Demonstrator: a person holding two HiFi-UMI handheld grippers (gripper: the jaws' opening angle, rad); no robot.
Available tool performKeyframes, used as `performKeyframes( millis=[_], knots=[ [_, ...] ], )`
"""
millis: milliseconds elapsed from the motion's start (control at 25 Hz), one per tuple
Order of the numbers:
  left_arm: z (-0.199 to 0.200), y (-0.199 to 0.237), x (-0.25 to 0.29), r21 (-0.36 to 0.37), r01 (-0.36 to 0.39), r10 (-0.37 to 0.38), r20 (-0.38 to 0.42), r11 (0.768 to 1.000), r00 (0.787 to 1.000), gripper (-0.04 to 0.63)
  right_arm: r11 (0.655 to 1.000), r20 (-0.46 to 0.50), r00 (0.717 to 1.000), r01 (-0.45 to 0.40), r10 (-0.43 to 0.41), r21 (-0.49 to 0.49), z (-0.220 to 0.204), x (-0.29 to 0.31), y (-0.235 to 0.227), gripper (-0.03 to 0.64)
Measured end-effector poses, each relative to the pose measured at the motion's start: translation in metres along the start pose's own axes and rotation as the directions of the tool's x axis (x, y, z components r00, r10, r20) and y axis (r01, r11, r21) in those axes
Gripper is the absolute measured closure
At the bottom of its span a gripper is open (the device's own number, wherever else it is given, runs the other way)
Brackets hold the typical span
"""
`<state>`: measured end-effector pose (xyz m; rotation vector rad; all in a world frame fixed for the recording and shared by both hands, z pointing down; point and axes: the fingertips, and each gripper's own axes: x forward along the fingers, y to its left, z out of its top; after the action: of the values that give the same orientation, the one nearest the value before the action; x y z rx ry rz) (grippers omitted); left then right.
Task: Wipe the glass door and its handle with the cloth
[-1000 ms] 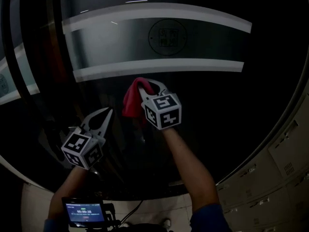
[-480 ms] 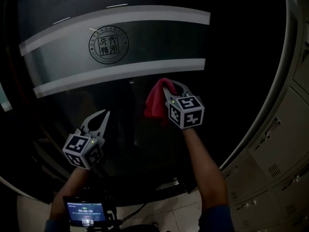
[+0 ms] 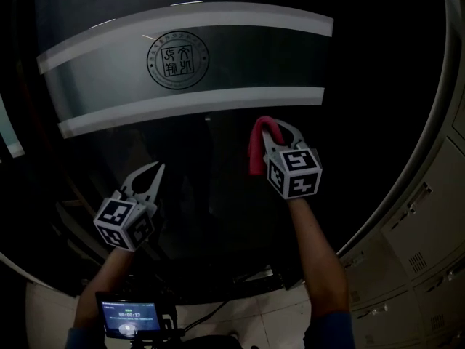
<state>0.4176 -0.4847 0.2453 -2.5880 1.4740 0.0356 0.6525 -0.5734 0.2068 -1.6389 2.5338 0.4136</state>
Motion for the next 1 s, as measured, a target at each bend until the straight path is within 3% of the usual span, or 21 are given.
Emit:
performKeyframes(
  millis=[200, 360, 440, 600, 800, 1000],
  knots=[
    [-0.003, 0.039, -0.042, -0.007, -0.045, 0.045, -0.002, 0.999, 0.999, 0.584, 0.977, 0.043, 0.977, -0.208, 0.21, -0.039, 0.014, 0.028, 0.142, 0.583],
    [-0.003, 0.079, -0.092, 0.018, -0.105, 0.105, 0.002, 0.994, 0.994, 0.583, 0.928, 0.052, 0.927, -0.369, 0.372, -0.059, 0.015, 0.058, 0.272, 0.581],
    [-0.005, 0.101, -0.116, 0.028, -0.139, 0.139, -0.008, 0.99, 0.99, 0.583, 0.908, 0.068, 0.905, -0.419, 0.419, -0.013, 0.012, 0.076, 0.323, 0.581],
    [-0.016, 0.145, -0.162, 0.045, -0.179, 0.181, -0.038, 0.983, 0.983, 0.583, 0.886, 0.076, 0.889, -0.456, 0.451, 0.078, 0.008, 0.108, 0.398, 0.582],
    [-0.023, 0.175, -0.202, 0.028, -0.195, 0.196, -0.057, 0.98, 0.979, 0.583, 0.869, 0.083, 0.875, -0.483, 0.476, 0.105, 0.01, 0.127, 0.459, 0.582],
    [-0.028, 0.153, -0.169, 0.018, -0.139, 0.14, -0.049, 0.99, 0.989, 0.584, 0.894, 0.056, 0.902, -0.432, 0.428, 0.121, -0.012, 0.124, 0.426, 0.582]
  ],
)
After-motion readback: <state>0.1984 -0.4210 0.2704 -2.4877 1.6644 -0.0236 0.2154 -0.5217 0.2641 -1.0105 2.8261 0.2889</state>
